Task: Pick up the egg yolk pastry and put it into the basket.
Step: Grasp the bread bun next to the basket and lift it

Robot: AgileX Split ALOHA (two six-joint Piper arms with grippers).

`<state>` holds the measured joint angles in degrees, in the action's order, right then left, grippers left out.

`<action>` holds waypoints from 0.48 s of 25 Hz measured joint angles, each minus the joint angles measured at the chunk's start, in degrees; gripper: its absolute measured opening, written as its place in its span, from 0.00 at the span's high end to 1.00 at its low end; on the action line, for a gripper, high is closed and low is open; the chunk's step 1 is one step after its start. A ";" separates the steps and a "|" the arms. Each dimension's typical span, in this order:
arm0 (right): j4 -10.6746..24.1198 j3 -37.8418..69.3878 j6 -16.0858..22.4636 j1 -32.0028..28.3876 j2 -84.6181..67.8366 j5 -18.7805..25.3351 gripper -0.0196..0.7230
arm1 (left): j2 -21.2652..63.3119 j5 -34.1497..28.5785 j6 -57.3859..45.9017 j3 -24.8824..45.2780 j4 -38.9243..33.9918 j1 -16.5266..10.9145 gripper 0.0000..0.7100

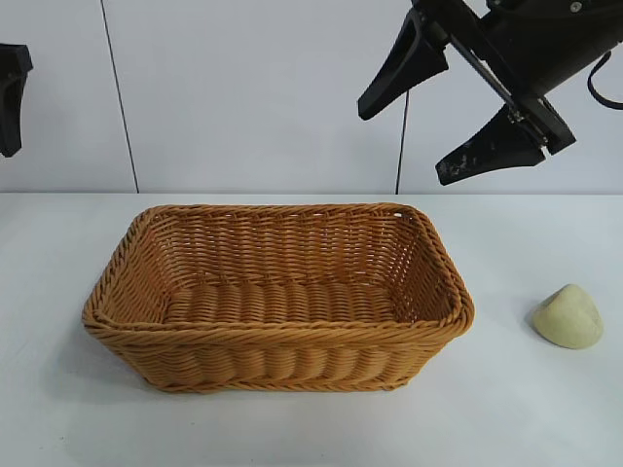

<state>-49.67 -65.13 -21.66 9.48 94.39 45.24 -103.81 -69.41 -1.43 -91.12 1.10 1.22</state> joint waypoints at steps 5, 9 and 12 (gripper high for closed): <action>0.00 0.00 0.00 0.00 0.00 -0.11 0.11 | 12.34 -0.05 0.93 9.67 0.13 0.00 0.02; 0.00 -0.01 0.00 0.00 0.00 -0.11 0.11 | 24.09 -0.12 1.43 19.05 0.13 0.00 0.02; 0.00 -0.01 0.00 0.00 0.00 -0.11 0.11 | 32.65 -0.12 1.43 26.69 0.13 0.00 0.02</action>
<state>-49.67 -65.14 -21.66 9.48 94.39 45.13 -71.16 -69.53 0.00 -64.42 1.24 1.22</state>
